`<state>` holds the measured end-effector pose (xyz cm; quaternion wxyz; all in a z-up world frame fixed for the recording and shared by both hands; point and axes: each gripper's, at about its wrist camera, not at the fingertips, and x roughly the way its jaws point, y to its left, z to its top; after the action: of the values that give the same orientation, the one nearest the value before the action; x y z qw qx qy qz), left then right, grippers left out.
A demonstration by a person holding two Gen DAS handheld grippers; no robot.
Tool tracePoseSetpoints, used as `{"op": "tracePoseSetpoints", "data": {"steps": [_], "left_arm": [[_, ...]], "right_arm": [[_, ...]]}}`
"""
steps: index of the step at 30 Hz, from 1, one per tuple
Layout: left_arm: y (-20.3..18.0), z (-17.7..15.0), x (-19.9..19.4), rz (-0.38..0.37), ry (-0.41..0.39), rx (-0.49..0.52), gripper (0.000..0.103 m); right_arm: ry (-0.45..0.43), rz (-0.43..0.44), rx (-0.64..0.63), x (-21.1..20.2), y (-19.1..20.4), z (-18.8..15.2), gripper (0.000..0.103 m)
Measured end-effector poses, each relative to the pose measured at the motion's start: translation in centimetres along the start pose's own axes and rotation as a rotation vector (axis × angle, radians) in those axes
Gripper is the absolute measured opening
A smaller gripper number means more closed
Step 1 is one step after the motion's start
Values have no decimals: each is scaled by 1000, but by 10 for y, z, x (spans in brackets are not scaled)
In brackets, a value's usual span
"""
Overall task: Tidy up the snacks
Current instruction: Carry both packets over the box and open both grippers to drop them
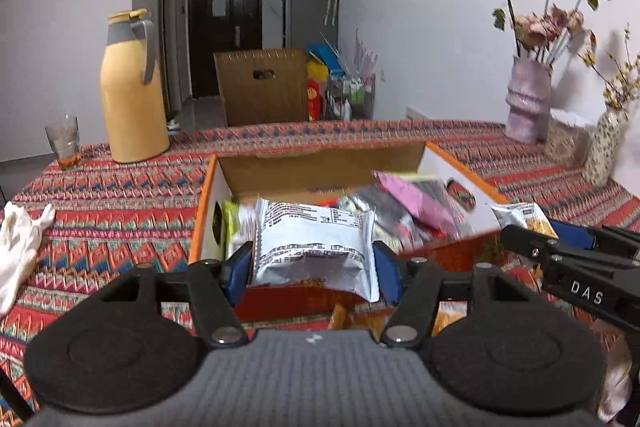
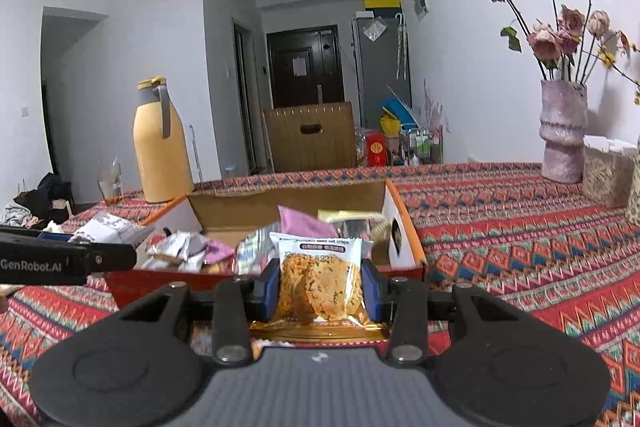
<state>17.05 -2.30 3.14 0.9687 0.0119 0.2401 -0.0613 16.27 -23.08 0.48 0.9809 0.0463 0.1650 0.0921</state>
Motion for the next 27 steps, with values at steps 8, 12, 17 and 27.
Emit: {"op": "tracePoseSetpoints", "data": {"steps": [8, 12, 17, 27], "left_arm": [[5, 27, 16, 38, -51, -40, 62], [8, 39, 26, 57, -71, -59, 62], [13, 51, 45, 82, -76, -81, 62], [18, 56, 91, 125, -59, -130, 62]], "right_arm": [[-38, -1, -17, 31, 0, 26, 40], [-48, 3, -29, 50, 1, 39, 40], [-48, 9, -33, 74, 3, 52, 40], [-38, -18, 16, 118, -3, 52, 40]]}}
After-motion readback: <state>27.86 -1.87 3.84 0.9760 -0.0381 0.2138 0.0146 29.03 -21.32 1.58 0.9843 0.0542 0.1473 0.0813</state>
